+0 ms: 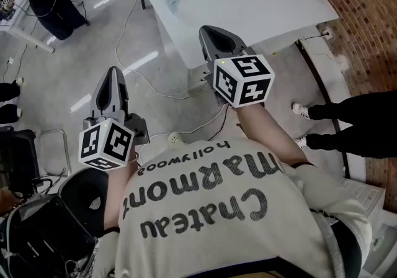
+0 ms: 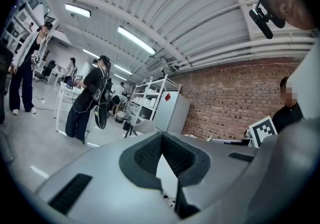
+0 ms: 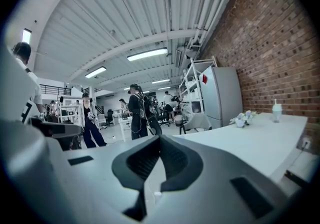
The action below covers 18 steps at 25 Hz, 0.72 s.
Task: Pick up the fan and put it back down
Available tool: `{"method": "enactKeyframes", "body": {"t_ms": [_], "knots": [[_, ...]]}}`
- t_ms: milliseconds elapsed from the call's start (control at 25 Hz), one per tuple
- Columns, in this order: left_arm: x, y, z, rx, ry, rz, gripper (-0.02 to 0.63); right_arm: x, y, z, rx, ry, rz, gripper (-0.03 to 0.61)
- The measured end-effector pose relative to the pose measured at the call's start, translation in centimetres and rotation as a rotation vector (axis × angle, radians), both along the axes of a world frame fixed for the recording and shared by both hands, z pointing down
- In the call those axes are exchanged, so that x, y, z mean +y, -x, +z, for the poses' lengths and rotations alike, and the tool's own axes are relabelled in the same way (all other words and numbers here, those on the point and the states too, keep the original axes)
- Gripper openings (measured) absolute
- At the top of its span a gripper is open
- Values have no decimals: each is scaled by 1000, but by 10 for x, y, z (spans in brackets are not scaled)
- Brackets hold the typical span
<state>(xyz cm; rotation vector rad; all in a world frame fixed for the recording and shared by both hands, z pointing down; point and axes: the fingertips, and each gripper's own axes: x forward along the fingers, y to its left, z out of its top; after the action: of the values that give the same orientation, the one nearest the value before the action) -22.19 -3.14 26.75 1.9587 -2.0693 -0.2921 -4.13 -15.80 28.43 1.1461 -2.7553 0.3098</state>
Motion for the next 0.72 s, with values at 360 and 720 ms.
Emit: {"method": "enactKeyframes", "body": {"t_ms": [360,720], "knots": [[20,-48,4,13,15,-39,2,22,-49,7,18,16,-33,2],[33,-101,2,12,12,-43,2,35,-105,5,19,13,-32,2]]}}
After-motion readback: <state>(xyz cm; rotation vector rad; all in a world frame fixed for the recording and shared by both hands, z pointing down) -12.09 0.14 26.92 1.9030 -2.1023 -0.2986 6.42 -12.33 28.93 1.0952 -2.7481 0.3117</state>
